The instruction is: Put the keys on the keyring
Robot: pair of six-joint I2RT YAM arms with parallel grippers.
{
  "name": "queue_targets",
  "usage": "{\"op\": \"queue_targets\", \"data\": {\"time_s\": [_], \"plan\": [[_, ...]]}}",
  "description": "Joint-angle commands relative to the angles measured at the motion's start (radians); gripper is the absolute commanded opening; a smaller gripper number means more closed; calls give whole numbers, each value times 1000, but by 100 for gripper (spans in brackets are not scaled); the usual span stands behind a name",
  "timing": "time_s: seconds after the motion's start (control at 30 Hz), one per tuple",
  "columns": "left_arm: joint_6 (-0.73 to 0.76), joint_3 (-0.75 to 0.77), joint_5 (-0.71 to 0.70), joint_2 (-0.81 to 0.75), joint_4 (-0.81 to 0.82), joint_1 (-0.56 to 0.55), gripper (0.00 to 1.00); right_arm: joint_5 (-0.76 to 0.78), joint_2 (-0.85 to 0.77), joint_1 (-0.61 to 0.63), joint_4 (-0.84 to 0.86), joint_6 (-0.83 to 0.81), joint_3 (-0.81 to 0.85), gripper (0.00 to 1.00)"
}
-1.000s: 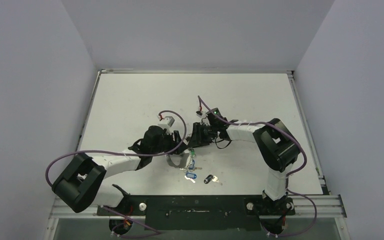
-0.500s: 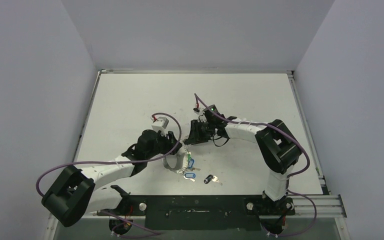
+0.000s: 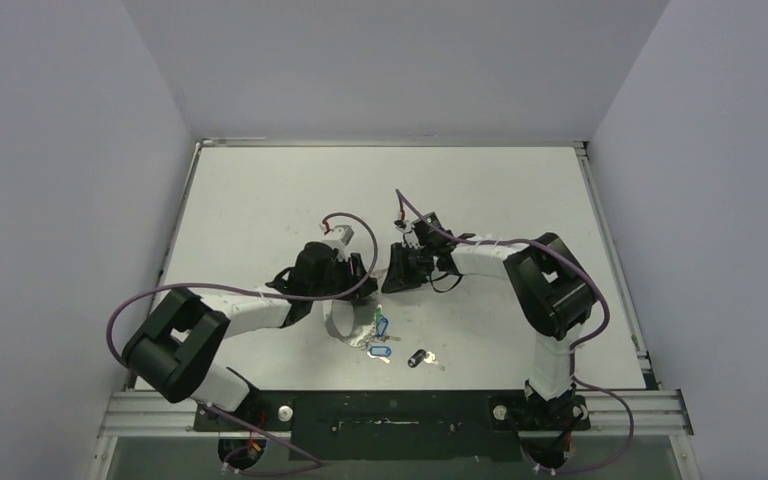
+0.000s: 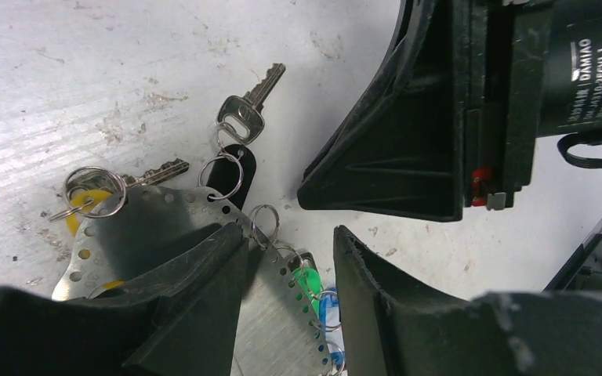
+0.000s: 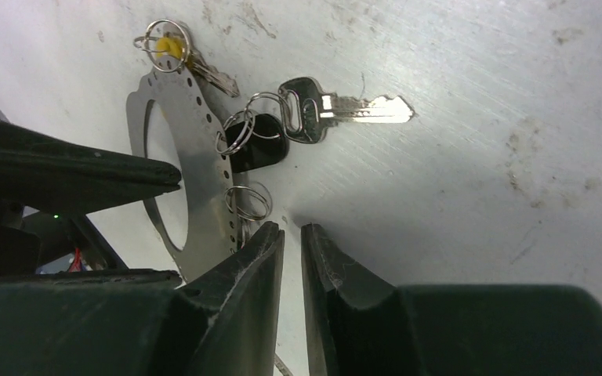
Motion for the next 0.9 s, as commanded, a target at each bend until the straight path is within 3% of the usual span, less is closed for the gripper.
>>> {"op": "queue_targets", "data": {"time_s": [0.0, 0.33, 0.53, 0.87], "plan": [[-30, 51, 31, 52, 23, 7, 41, -38, 28, 5, 68, 31, -5, 19], [-13, 89, 40, 137, 1, 5, 31, -84, 65, 5, 166, 87, -32, 24], [-24, 57, 69, 154, 77, 5, 25, -109, 94, 7, 210, 118, -44, 17], [12, 10, 70, 177, 176, 3, 10, -197, 94, -8, 433, 238, -101, 11]]}}
